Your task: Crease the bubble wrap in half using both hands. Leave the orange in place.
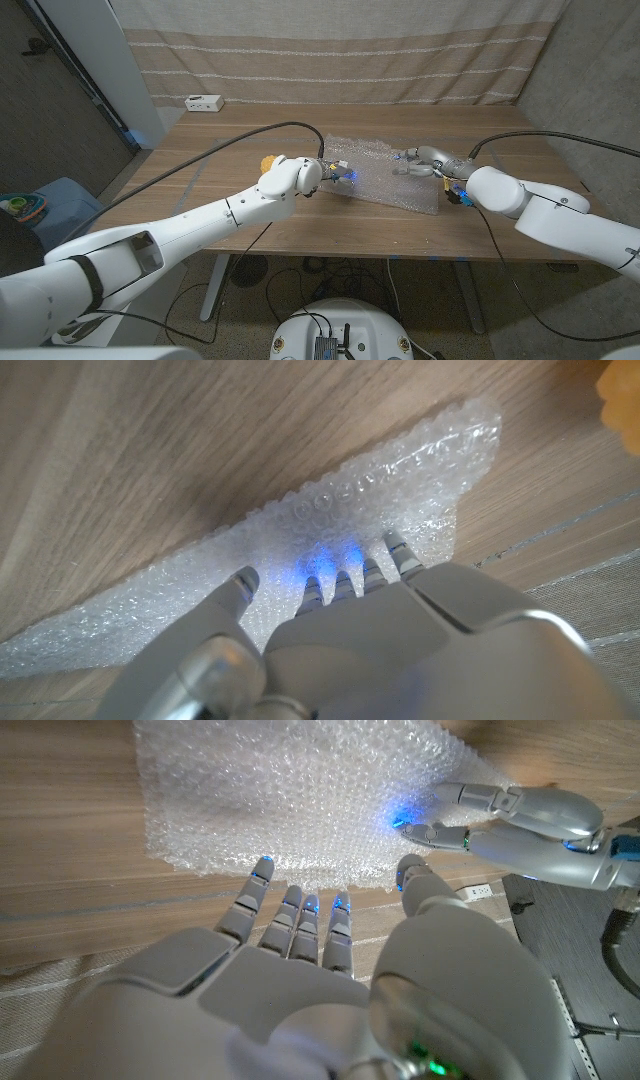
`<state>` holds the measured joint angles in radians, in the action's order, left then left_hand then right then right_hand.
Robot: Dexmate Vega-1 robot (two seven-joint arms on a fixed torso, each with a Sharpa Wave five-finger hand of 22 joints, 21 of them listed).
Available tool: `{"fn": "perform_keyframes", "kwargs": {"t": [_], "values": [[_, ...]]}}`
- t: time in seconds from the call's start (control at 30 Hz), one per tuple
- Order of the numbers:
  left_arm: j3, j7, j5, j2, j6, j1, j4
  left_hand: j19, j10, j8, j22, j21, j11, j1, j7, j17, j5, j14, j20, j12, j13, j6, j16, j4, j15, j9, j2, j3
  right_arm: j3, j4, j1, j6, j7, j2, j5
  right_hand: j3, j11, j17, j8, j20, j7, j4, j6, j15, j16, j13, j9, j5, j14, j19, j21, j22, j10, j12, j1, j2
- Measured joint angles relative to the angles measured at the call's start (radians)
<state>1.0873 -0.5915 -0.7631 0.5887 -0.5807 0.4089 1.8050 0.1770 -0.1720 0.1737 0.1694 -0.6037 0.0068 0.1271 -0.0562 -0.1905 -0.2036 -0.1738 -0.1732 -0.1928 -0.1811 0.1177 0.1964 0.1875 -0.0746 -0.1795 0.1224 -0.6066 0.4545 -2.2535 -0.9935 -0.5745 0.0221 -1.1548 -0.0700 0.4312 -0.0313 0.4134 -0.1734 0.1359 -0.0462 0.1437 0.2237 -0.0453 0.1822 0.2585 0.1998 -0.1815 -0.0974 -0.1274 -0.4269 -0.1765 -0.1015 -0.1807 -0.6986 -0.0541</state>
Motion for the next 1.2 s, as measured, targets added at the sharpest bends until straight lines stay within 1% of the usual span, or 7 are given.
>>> {"fn": "perform_keyframes", "kwargs": {"t": [0.33, 0.37, 0.53, 0.57, 0.87, 1.03, 1.2], "values": [[-0.018, -0.011, 0.029, -0.021, 0.021, -0.009, -0.056, -0.001, 0.000, 0.004, 0.000, -0.003, 0.000, -0.008, -0.011, 0.005, 0.000, 0.004, 0.000, -0.008, 0.000, -0.004, 0.004, -0.007, 0.004, 0.003, -0.007, 0.009, 0.093, -0.026, 0.090, -0.224, -0.214, -0.006, 0.137, -0.013, -0.010, -0.051, 0.000, -0.011, 0.004, 0.017, -0.245, -0.018, -0.001, -0.008, 0.000, -0.011, 0.167, 0.085, 0.079, 0.000, 0.203, 0.000, -0.013, 0.046], [-0.020, -0.021, 0.063, -0.024, 0.041, -0.011, -0.063, -0.003, 0.000, 0.004, 0.000, -0.003, 0.000, -0.013, -0.014, 0.005, 0.000, 0.004, 0.001, -0.008, 0.000, -0.003, 0.004, -0.007, 0.004, 0.003, -0.008, 0.009, 0.225, -0.041, 0.202, -0.249, -0.240, 0.003, 0.160, -0.014, -0.009, -0.053, 0.000, -0.015, 0.003, 0.017, -0.256, -0.021, -0.001, -0.008, 0.000, -0.011, 0.170, 0.089, 0.080, 0.000, 0.209, 0.000, -0.011, 0.047], [-0.025, -0.024, 0.077, -0.031, 0.049, -0.020, -0.081, -0.003, 0.005, 0.004, -0.001, -0.003, -0.005, -0.013, -0.022, 0.005, 0.000, 0.009, 0.002, -0.008, 0.000, 0.004, 0.004, -0.011, 0.009, 0.003, -0.008, 0.012, 0.276, -0.046, 0.239, -0.335, -0.325, 0.007, 0.271, -0.018, -0.010, -0.064, 0.000, -0.015, 0.000, 0.021, -0.313, -0.020, -0.001, -0.013, 0.000, -0.024, 0.207, 0.105, 0.098, 0.000, 0.260, 0.000, -0.030, 0.074], [-0.026, -0.027, 0.098, -0.033, 0.060, -0.023, -0.087, -0.003, 0.005, 0.004, -0.001, -0.003, -0.005, -0.013, -0.025, 0.007, 0.000, 0.013, 0.002, -0.008, 0.000, 0.000, 0.004, -0.014, 0.013, 0.003, -0.008, 0.010, 0.359, -0.051, 0.289, -0.357, -0.344, 0.018, 0.307, -0.018, -0.015, -0.069, 0.000, -0.017, 0.000, 0.021, -0.340, -0.021, -0.001, -0.013, 0.000, -0.029, 0.224, 0.114, 0.106, 0.000, 0.265, 0.000, -0.043, 0.073], [-0.026, -0.044, 0.154, -0.043, 0.089, -0.047, -0.120, -0.002, 0.018, 0.008, -0.025, 0.001, -0.018, -0.022, -0.043, 0.014, 0.000, 0.032, 0.002, -0.008, 0.000, -0.011, 0.004, -0.025, 0.024, 0.003, -0.012, 0.013, 0.527, -0.028, 0.324, -0.453, -0.364, 0.061, 0.578, 0.029, -0.026, -0.090, -0.019, -0.032, 0.010, 0.035, -0.394, -0.015, 0.007, -0.014, 0.000, -0.037, 0.271, 0.146, 0.138, -0.003, 0.275, -0.026, -0.158, 0.023], [-0.024, -0.052, 0.176, -0.047, 0.099, -0.059, -0.137, -0.002, 0.020, 0.008, -0.132, 0.001, -0.020, -0.022, -0.043, 0.016, 0.000, 0.047, 0.002, -0.008, 0.000, -0.011, 0.003, -0.030, 0.028, 0.003, -0.012, 0.018, 0.546, 0.001, 0.290, -0.450, -0.271, 0.085, 0.717, 0.050, 0.014, -0.109, -0.060, -0.059, -0.006, 0.036, -0.307, 0.034, 0.041, -0.020, 0.000, -0.037, 0.177, 0.046, 0.126, -0.001, 0.235, -0.074, -0.247, 0.019], [-0.021, -0.063, 0.213, -0.048, 0.109, -0.069, -0.149, 0.035, 0.027, 0.008, -0.132, 0.001, -0.019, -0.023, -0.043, 0.016, 0.000, 0.052, 0.013, -0.007, 0.002, -0.011, -0.003, -0.032, 0.034, 0.003, -0.012, 0.020, 0.531, 0.094, 0.199, -0.398, -0.138, 0.148, 0.809, 0.063, 0.075, -0.125, -0.159, -0.099, -0.058, 0.023, 0.011, 0.081, 0.108, -0.040, -0.006, -0.038, -0.069, -0.166, 0.083, 0.000, -0.048, -0.163, -0.335, 0.005]]}}
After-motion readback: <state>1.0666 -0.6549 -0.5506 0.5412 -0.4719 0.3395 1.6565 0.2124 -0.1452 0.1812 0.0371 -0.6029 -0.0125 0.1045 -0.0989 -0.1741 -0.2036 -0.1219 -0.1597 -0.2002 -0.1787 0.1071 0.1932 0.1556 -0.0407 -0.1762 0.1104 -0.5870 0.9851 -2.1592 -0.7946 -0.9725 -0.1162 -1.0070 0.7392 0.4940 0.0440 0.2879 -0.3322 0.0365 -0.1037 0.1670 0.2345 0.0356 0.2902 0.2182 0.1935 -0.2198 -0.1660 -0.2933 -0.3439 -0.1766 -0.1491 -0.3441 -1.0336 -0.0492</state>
